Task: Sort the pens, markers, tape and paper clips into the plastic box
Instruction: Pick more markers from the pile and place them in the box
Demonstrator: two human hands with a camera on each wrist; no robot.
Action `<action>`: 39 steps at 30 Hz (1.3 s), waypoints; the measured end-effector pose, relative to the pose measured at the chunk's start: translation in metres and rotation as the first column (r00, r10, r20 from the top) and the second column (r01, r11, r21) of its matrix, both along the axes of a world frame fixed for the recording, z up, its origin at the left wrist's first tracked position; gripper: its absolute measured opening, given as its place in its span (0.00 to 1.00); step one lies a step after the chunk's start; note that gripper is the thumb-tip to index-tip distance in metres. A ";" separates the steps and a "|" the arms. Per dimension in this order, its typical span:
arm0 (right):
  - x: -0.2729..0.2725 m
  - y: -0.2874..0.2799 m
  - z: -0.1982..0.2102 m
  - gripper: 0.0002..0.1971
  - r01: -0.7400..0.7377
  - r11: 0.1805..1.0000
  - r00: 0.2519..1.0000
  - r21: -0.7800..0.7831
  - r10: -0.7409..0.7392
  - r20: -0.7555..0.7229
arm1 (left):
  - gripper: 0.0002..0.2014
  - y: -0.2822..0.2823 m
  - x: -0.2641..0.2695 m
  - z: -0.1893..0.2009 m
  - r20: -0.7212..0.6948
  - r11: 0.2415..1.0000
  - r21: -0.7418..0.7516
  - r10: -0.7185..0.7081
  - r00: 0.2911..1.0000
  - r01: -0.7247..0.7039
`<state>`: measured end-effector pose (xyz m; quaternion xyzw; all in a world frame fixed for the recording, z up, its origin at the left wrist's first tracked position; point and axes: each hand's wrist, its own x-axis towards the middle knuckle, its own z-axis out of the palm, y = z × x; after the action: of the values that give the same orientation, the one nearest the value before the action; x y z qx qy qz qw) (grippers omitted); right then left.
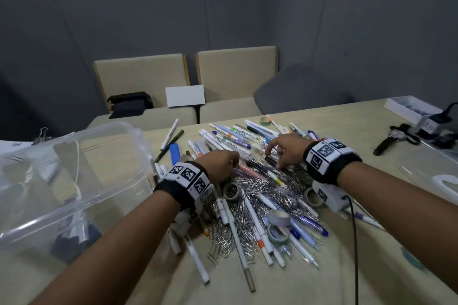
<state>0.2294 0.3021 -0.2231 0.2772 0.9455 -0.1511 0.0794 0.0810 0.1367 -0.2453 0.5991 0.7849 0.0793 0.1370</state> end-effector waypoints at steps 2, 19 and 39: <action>0.002 0.002 0.003 0.21 -0.017 0.999 1.000 0.048 0.015 0.024 | 0.12 -0.002 0.000 0.002 0.012 1.000 0.004 0.016 1.000 -0.016; 0.041 0.023 0.011 0.31 0.060 0.997 0.998 0.044 -0.062 0.034 | 0.05 0.009 0.008 0.006 -0.123 1.000 -0.019 0.017 0.992 -0.019; 0.089 0.064 -0.002 0.15 0.141 0.990 0.990 0.010 -0.141 0.027 | 0.17 0.087 0.068 0.004 -0.202 0.934 -0.131 -0.352 0.914 0.331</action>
<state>0.3186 0.3656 -0.2252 0.3458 0.9229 -0.1487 0.0807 0.1490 0.2241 -0.2415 0.7250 0.6812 -0.0504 0.0881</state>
